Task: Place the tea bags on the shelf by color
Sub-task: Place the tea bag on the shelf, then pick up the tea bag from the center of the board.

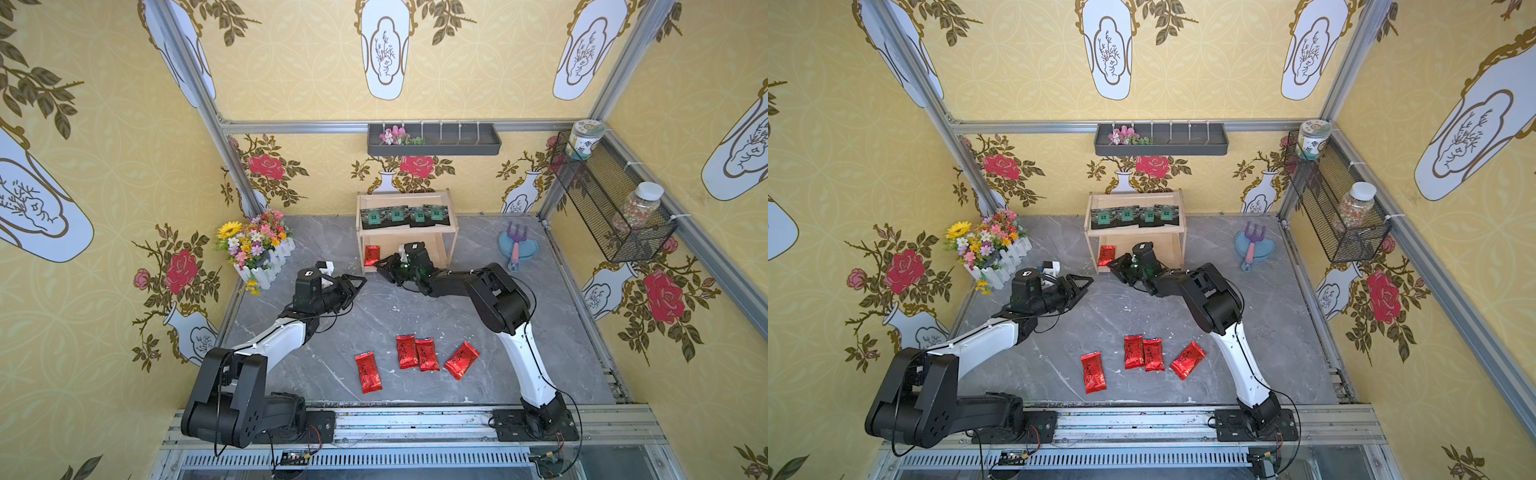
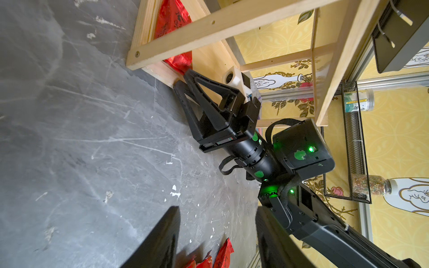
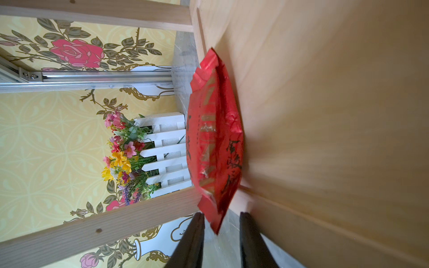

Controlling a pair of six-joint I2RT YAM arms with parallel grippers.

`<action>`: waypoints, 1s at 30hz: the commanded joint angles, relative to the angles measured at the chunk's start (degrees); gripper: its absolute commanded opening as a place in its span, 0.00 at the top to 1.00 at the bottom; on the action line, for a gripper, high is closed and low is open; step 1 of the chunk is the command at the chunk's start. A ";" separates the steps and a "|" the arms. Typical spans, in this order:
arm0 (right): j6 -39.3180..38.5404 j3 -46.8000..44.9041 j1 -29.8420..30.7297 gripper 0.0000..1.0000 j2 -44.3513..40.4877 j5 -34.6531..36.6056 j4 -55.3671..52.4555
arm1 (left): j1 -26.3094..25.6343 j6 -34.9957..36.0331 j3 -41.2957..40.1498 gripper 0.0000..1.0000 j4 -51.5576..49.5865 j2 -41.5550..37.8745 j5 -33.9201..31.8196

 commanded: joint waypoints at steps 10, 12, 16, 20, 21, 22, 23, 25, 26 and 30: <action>-16.08 -14.47 1.46 0.58 -14.94 -0.77 -2.78 | 0.13 0.64 -2.23 0.42 -2.99 -2.50 -0.92; -22.10 -16.78 2.68 0.57 -18.83 0.03 -7.22 | 0.08 0.57 -3.04 0.43 -4.66 -3.20 -1.16; -35.69 -19.22 6.86 0.53 -25.11 4.39 -18.10 | 0.00 -0.94 -6.17 0.42 -6.44 -5.24 -1.02; -43.85 -21.93 10.43 0.50 -28.85 8.46 -22.03 | -0.33 -2.35 -9.23 0.43 -9.44 -8.40 -1.08; -44.43 -22.67 10.67 0.50 -29.22 8.40 -21.75 | -0.65 -2.67 -9.84 0.42 -10.66 -9.38 -1.36; -44.82 -23.11 10.72 0.50 -29.38 8.44 -21.48 | -1.07 -2.86 -10.15 0.42 -11.98 -10.22 -1.61; -45.18 -23.54 10.74 0.50 -29.51 8.50 -21.29 | -1.79 -3.04 -10.47 0.42 -13.40 -11.08 -1.99; -45.43 -24.09 10.67 0.50 -29.51 7.86 -20.46 | -3.49 -3.22 -10.56 0.42 -16.35 -12.55 -2.94; -45.72 -24.27 10.73 0.50 -29.59 7.74 -20.29 | -4.55 -3.39 -10.61 0.42 -18.11 -13.21 -3.66; -46.07 -24.75 10.26 0.50 -29.98 6.33 -19.22 | -7.50 -4.02 -11.50 0.41 -23.48 -15.23 -6.06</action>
